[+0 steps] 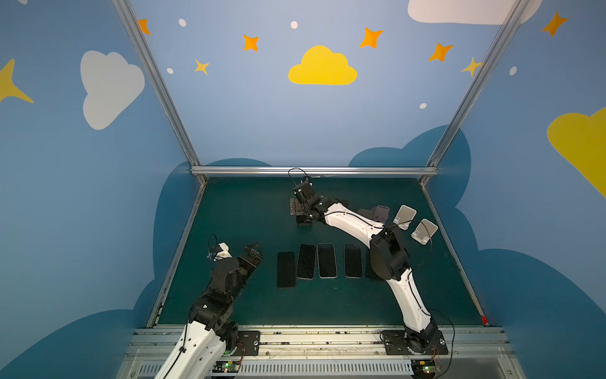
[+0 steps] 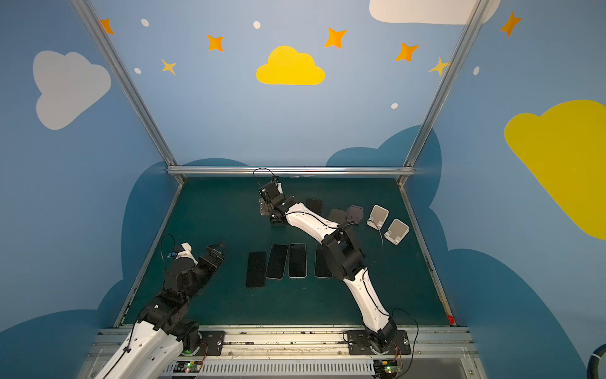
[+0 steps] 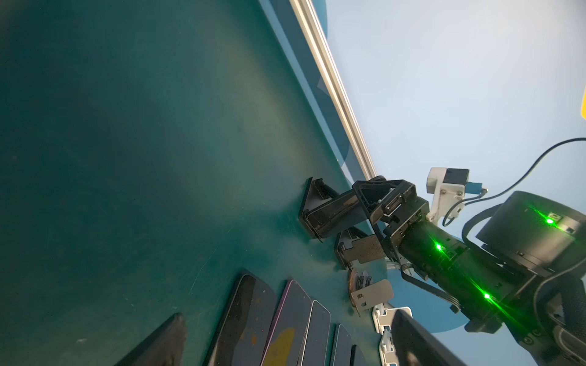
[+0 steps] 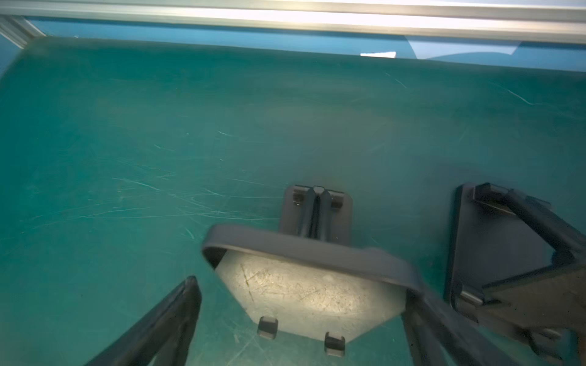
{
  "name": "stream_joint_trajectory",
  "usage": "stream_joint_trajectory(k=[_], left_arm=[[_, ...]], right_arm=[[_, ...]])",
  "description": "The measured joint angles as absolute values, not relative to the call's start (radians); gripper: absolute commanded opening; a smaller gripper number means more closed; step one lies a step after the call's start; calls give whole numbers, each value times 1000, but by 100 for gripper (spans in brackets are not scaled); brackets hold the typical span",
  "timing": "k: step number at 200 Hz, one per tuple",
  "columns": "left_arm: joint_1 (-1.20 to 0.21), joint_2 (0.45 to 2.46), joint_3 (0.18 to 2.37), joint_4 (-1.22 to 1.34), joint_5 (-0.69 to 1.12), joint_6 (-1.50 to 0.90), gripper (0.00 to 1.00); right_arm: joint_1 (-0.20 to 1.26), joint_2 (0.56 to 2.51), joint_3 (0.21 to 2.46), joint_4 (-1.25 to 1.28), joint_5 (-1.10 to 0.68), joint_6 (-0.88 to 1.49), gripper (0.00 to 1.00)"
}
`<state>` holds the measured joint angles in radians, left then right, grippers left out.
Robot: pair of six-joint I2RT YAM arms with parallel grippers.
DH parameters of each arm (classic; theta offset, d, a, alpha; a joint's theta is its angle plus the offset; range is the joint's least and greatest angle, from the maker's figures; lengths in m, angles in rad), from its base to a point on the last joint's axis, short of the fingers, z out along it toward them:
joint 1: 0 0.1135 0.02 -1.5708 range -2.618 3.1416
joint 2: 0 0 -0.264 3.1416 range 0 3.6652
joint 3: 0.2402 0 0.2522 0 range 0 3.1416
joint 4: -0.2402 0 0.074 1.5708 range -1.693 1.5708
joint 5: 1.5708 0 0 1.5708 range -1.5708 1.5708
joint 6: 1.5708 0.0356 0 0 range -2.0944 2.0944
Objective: Remove the phone from the phone stand
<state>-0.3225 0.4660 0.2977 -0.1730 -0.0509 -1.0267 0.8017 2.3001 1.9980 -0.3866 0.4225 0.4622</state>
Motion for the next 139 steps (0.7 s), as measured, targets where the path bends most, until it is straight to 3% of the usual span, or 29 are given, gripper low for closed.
stream_joint_trajectory(k=[75, 139], left_arm=[[-323, 473, 278, -157, -32, -1054, 100], [-323, 499, 278, -146, -16, -1055, 100]], right_arm=[[801, 2340, 1998, -367, 448, 505, 92], [804, 2369, 1999, -355, 445, 531, 82]])
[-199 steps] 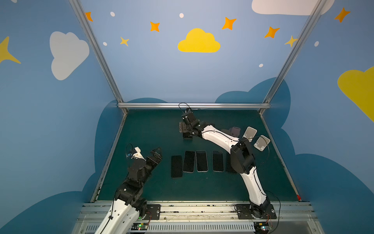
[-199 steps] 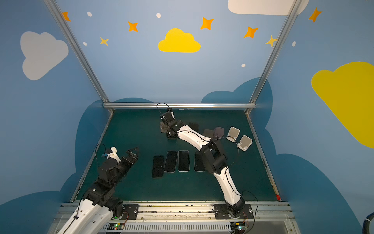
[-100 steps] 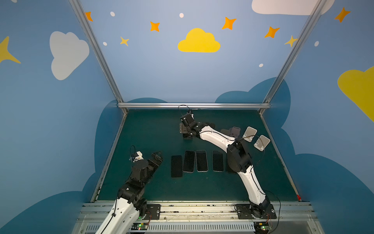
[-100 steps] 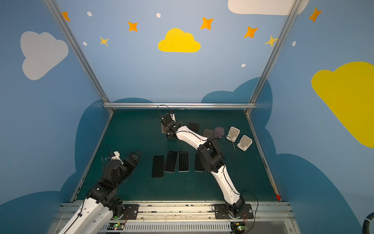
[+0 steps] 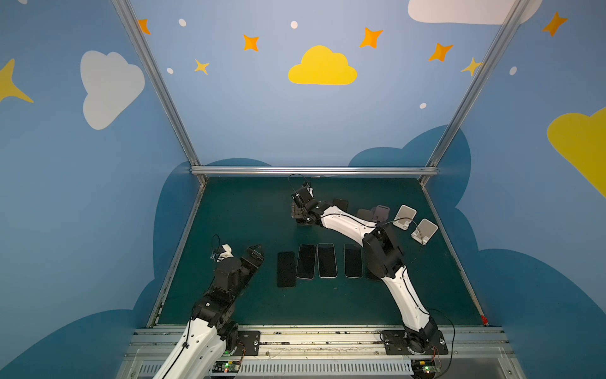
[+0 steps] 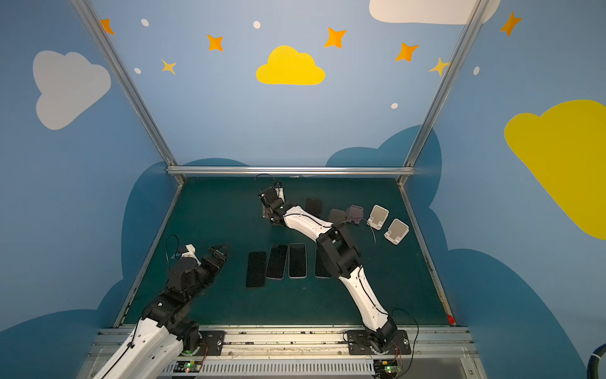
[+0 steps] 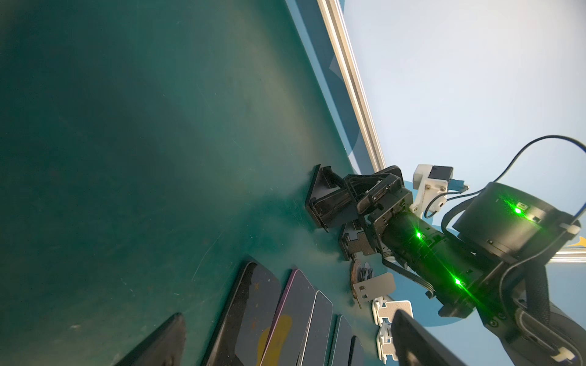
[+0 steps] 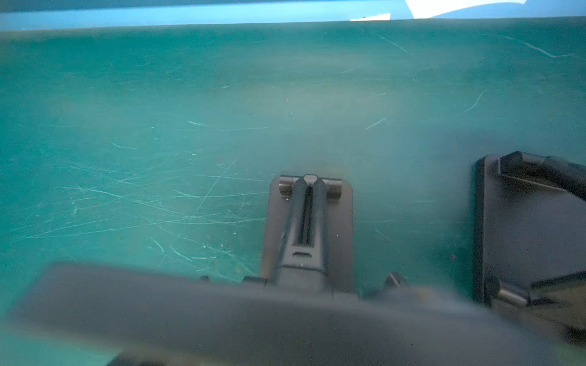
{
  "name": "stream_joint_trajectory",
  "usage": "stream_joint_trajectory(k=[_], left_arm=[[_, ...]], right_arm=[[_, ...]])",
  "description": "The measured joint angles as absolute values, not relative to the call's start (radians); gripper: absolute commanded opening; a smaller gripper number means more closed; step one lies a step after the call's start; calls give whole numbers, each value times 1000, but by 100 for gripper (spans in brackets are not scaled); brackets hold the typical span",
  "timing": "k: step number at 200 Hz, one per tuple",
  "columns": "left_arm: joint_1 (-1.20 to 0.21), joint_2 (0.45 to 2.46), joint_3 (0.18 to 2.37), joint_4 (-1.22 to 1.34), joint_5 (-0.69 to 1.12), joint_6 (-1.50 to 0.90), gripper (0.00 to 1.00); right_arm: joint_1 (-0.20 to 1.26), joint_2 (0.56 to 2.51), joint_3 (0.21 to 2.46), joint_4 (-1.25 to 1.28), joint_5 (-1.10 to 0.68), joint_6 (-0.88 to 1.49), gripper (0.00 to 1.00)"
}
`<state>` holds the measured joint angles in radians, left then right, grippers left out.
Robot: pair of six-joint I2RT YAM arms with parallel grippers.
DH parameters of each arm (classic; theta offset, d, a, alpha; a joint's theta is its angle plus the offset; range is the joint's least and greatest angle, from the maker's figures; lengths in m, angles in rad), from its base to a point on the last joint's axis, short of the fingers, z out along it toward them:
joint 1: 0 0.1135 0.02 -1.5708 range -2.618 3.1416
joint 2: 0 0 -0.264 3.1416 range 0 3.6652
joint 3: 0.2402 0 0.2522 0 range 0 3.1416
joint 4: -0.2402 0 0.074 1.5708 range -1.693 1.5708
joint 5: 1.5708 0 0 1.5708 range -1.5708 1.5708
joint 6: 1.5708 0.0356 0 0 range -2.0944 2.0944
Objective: Remove the phone from the phone stand
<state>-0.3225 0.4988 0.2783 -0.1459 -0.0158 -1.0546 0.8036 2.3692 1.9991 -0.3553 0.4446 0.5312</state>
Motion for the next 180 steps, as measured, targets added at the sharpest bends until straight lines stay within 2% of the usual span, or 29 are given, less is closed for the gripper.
stream_joint_trajectory(k=[60, 180], left_arm=[[-321, 512, 316, -155, -8, -1044, 100], [-320, 533, 374, -170, -5, -1008, 100]], right_arm=[[807, 2363, 1980, -329, 462, 538, 73], [821, 2273, 1850, -263, 471, 475, 74]])
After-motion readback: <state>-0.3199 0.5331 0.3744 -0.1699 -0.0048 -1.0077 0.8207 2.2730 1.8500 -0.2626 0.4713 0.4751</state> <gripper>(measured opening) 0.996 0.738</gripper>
